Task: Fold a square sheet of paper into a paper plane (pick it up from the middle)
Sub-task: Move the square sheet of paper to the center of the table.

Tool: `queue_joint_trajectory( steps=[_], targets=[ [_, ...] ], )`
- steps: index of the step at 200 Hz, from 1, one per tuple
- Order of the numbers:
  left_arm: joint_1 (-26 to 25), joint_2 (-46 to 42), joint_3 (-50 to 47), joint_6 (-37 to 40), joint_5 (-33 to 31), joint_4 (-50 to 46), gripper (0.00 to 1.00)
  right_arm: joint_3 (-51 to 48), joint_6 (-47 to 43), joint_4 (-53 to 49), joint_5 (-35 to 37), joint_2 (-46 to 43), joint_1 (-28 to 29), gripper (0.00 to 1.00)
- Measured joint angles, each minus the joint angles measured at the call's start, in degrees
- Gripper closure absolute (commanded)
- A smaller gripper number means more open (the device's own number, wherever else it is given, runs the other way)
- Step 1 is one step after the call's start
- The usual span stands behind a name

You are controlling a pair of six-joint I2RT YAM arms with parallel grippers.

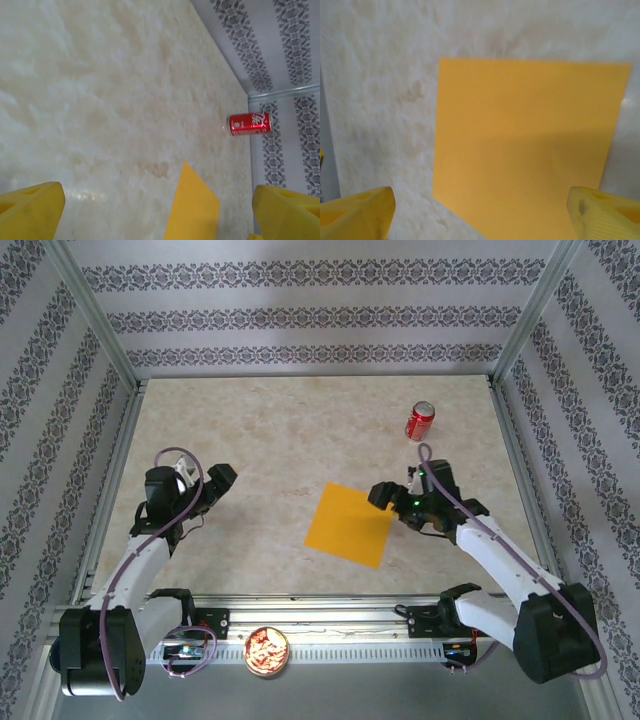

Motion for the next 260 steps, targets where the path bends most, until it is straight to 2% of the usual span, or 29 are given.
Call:
queue_joint_trajectory(
  steps=[19,41,82,131,194,260],
  targets=[
    [-1.66,-0.61,0.81,0.76,0.90,-2.49,0.04,0.02,1.99,0.37,2.16,3.72,4.44,0.17],
    [-3.80,-0.70,1.99,3.02,2.49,-5.60,0.04,0.74,3.58,0.42,3.93,8.96,7.06,0.17],
    [-6.73,0.07,3.93,8.63,5.20,-12.09,0.05,3.56,4.44,0.42,4.70,14.91,7.52,0.20],
    [-8.92,3.30,5.73,11.04,7.61,-13.66,0.06,7.08,3.58,0.48,5.31,19.67,8.28,0.22],
    [-9.75,5.84,11.08,15.41,9.44,-18.93,0.06,10.12,3.28,1.51,6.29,26.99,10.64,0.22],
    [-9.75,5.92,13.03,18.16,9.35,-26.10,0.06,19.19,1.79,3.69,5.84,36.00,15.45,0.21]
  ],
)
